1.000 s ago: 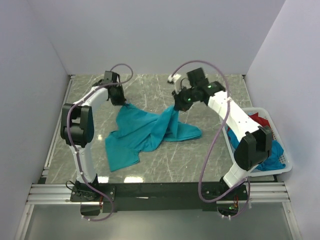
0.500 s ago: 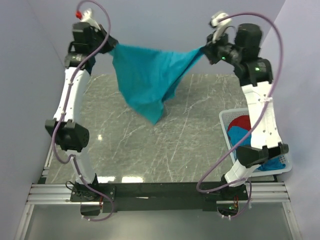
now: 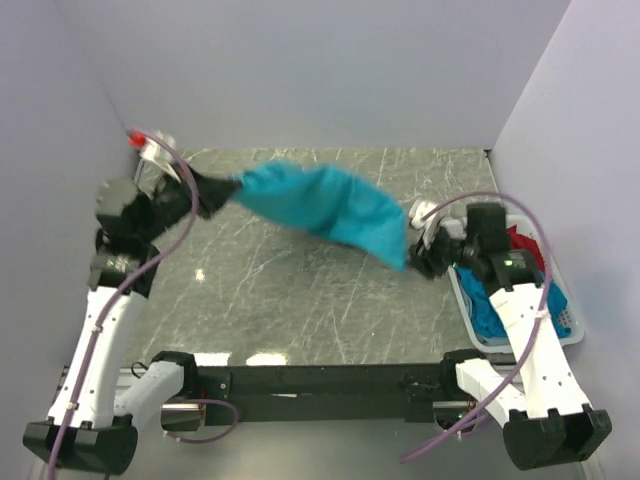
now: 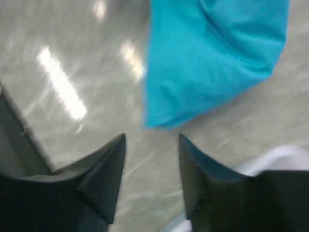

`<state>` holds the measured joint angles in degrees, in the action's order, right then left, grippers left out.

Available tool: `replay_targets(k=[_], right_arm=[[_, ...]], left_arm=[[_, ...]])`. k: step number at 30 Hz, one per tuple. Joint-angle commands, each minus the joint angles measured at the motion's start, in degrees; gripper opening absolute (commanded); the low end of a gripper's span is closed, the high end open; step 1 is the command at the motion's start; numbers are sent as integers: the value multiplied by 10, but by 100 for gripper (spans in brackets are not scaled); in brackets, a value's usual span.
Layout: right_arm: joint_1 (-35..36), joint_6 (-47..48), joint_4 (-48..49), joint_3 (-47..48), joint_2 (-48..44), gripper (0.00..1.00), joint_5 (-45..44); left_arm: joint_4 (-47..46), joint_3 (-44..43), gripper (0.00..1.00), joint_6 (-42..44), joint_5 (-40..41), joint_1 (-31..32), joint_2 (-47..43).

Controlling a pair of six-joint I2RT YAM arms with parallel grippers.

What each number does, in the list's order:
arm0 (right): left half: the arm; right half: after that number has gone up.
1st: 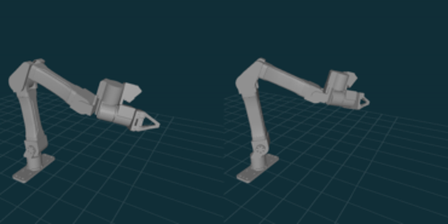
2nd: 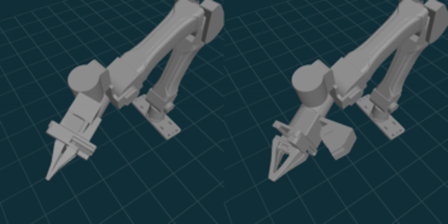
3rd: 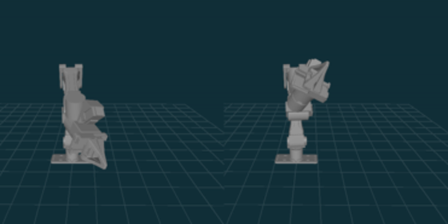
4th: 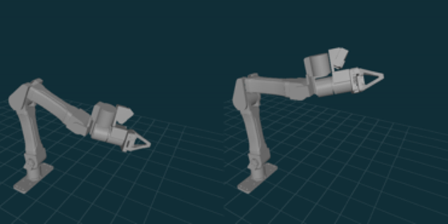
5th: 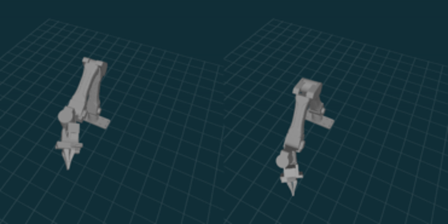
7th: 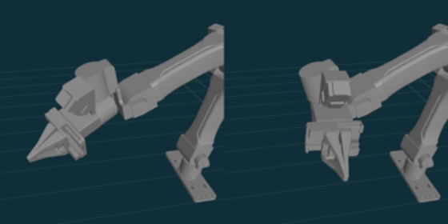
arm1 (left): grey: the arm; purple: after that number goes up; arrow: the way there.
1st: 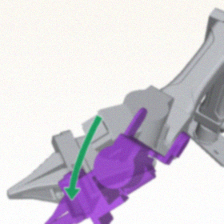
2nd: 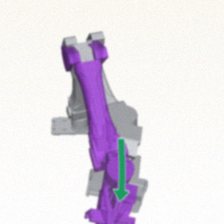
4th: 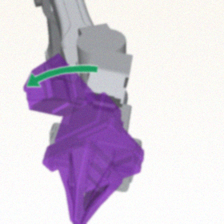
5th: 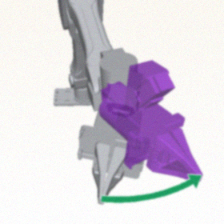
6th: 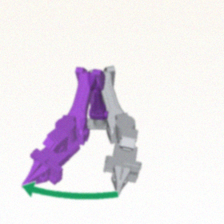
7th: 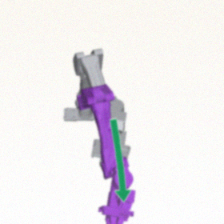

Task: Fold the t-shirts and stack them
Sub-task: Flatten the tshirt out

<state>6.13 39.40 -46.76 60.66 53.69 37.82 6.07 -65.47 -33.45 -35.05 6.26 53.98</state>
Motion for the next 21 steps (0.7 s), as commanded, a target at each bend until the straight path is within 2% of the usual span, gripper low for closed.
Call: replay_targets(k=[1, 5, 7, 10, 12, 15, 18, 20, 21], right_arm=[[-1, 97, -71, -79, -17, 56, -20], [-2, 60, -50, -73, -25, 66, -3], [-1, 18, -25, -50, -2, 68, 12], [5, -44, 18, 0, 101, 68, 38], [14, -70, 30, 37, 207, 68, 42], [45, -122, 31, 137, 354, 65, 9], [72, -151, -6, 311, 489, 61, -15], [89, -178, -19, 385, 577, 61, -29], [94, -195, -18, 459, 606, 61, -65]], left_arm=[[65, 141, 1, 8, -71, 2, -51], [170, 237, 0, -34, -54, 2, -117], [180, 278, 0, -60, -49, 2, -150], [203, 314, 0, -93, -27, 2, -171], [213, 337, 0, -104, -10, 2, -172], [208, 352, 0, -126, 9, 2, -179], [223, 344, 0, -137, 34, 2, -172], [220, 348, 0, -146, 38, 2, -171], [216, 356, 0, -149, 41, 2, -171]])
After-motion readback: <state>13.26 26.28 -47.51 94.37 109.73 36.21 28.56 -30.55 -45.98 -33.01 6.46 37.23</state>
